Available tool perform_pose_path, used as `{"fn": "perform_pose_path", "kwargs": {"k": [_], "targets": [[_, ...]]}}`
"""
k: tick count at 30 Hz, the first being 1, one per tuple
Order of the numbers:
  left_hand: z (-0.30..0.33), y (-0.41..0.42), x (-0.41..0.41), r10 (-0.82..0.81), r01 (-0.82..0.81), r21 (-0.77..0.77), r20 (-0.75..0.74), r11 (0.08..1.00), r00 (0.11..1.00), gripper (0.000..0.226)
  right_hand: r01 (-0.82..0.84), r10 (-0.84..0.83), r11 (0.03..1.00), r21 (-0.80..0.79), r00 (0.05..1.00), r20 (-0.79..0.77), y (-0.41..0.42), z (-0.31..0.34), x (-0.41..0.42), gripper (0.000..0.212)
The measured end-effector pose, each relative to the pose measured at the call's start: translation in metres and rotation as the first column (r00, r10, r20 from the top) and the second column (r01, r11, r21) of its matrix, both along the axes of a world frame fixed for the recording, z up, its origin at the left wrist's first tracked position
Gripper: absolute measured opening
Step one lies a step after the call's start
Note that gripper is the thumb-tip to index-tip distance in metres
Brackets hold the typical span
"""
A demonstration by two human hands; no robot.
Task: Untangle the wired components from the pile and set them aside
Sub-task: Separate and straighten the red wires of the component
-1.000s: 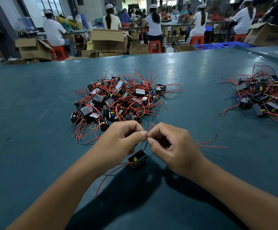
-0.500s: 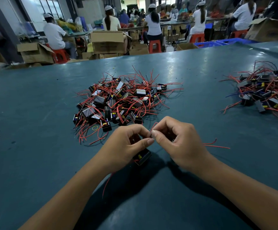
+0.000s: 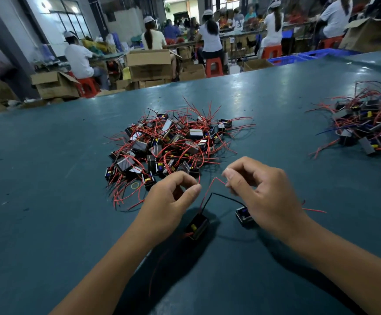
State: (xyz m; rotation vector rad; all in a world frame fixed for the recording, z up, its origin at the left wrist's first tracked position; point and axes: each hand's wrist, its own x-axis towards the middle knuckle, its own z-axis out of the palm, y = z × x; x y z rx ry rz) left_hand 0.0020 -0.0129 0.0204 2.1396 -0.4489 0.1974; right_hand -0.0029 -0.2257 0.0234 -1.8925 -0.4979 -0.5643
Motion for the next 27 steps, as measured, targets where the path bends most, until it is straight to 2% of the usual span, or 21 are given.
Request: {"fn": "perform_pose_path", "kwargs": {"k": [2, 4, 6, 9, 10, 12, 16, 18, 21, 24, 25, 26, 27], "targets": [[-0.002, -0.001, -0.001, 0.019, -0.031, 0.153, 0.077, 0.988, 0.997, 0.005, 0.114, -0.111, 0.991, -0.066, 0.992, 0.052, -0.003, -0.001, 0.003, 0.013], [-0.001, -0.002, -0.001, 0.015, -0.042, 0.230, 0.119, 0.972, 0.993, 0.008, 0.146, -0.142, 0.982, -0.116, 0.989, 0.045, -0.005, -0.001, 0.004, 0.010], [0.000, -0.004, -0.001, 0.009, -0.038, 0.246, 0.116, 0.969, 0.993, 0.017, 0.125, -0.129, 0.981, -0.146, 0.991, -0.017, -0.006, -0.001, 0.003, 0.010], [-0.001, -0.008, -0.004, -0.023, -0.008, 0.286, 0.106, 0.958, 0.994, 0.005, 0.098, -0.116, 0.970, -0.223, 0.991, -0.070, -0.007, -0.003, 0.002, 0.012], [-0.001, -0.009, -0.005, -0.043, 0.010, 0.298, 0.106, 0.955, 0.993, 0.008, 0.084, -0.107, 0.967, -0.242, 0.991, -0.083, -0.007, -0.004, 0.002, 0.012], [-0.001, -0.010, -0.008, -0.068, 0.034, 0.305, 0.103, 0.952, 0.992, 0.015, 0.070, -0.097, 0.966, -0.249, 0.991, -0.095, -0.008, -0.006, 0.001, 0.014], [0.006, 0.000, -0.004, -0.072, 0.041, 0.301, 0.093, 0.953, 0.993, 0.009, 0.086, -0.107, 0.971, -0.223, 0.991, -0.085, -0.011, -0.001, 0.004, 0.017], [0.010, 0.006, -0.003, -0.108, 0.093, 0.301, 0.033, 0.949, 0.994, 0.010, 0.029, -0.073, 0.962, -0.271, 0.986, -0.153, -0.016, 0.001, 0.006, 0.017], [0.014, 0.013, -0.002, -0.124, 0.129, 0.362, -0.036, 0.923, 0.992, 0.013, -0.142, -0.014, 0.903, -0.406, 0.934, -0.357, -0.022, 0.006, 0.009, 0.018], [0.018, 0.025, -0.001, -0.166, 0.204, 0.406, -0.127, 0.891, 0.978, 0.024, -0.210, 0.000, 0.864, -0.457, 0.909, -0.417, -0.032, 0.020, 0.012, 0.024], [0.019, 0.029, -0.001, -0.189, 0.238, 0.443, -0.152, 0.864, 0.970, 0.036, -0.266, 0.022, 0.817, -0.511, 0.901, -0.433, -0.038, 0.024, 0.011, 0.022], [0.020, 0.032, -0.002, -0.208, 0.266, 0.485, -0.171, 0.833, 0.963, 0.046, -0.340, 0.043, 0.725, -0.598, 0.890, -0.453, -0.043, 0.028, 0.010, 0.020], [0.019, 0.032, -0.003, -0.221, 0.282, 0.530, -0.178, 0.799, 0.959, 0.051, -0.400, 0.038, 0.596, -0.696, 0.880, -0.474, -0.047, 0.029, 0.008, 0.027]]}}
